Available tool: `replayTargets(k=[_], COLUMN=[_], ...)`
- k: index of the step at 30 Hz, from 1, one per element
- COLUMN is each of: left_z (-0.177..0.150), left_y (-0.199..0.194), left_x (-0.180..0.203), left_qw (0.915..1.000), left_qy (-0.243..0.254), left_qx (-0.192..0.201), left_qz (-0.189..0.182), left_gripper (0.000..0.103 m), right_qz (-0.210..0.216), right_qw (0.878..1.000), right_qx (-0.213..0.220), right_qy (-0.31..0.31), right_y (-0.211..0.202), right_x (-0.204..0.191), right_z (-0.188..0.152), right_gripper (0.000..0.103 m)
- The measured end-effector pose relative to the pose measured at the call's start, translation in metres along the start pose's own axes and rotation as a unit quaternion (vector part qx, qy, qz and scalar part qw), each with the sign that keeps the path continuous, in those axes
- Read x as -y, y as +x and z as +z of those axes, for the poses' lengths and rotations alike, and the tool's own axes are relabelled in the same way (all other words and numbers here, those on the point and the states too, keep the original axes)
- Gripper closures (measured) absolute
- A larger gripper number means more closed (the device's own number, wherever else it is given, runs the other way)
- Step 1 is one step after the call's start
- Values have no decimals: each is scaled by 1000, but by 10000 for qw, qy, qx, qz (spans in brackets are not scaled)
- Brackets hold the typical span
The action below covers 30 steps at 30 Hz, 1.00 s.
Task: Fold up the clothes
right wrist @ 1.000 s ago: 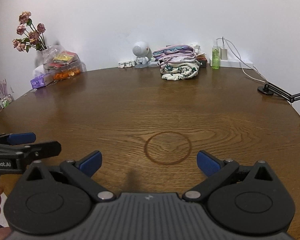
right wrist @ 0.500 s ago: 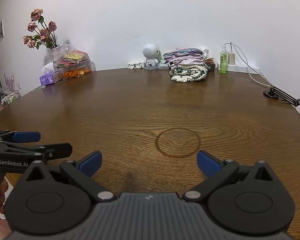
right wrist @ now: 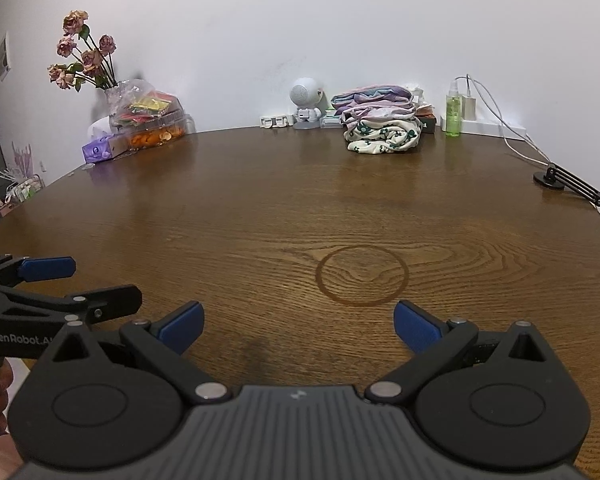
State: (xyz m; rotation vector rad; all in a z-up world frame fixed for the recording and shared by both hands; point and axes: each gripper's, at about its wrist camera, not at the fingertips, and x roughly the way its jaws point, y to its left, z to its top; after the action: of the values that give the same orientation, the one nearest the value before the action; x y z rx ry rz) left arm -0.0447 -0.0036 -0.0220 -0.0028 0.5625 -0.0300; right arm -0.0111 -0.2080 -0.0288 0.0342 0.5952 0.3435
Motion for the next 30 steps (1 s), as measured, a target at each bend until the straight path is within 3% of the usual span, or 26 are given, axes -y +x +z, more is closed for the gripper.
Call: replayTargets(k=[30], left_z=[0], left_y=[7], left_x=[-6], left_qw=[9996], left_qy=[-209], left_qx=[-150], left_qz=[-135], left_gripper=[0], right_qz=[46], right_qw=[10000], right_qx=[-77], right_qy=[34], right_y=[1], right_x=[1], right_z=[-2], right_gripper=[0])
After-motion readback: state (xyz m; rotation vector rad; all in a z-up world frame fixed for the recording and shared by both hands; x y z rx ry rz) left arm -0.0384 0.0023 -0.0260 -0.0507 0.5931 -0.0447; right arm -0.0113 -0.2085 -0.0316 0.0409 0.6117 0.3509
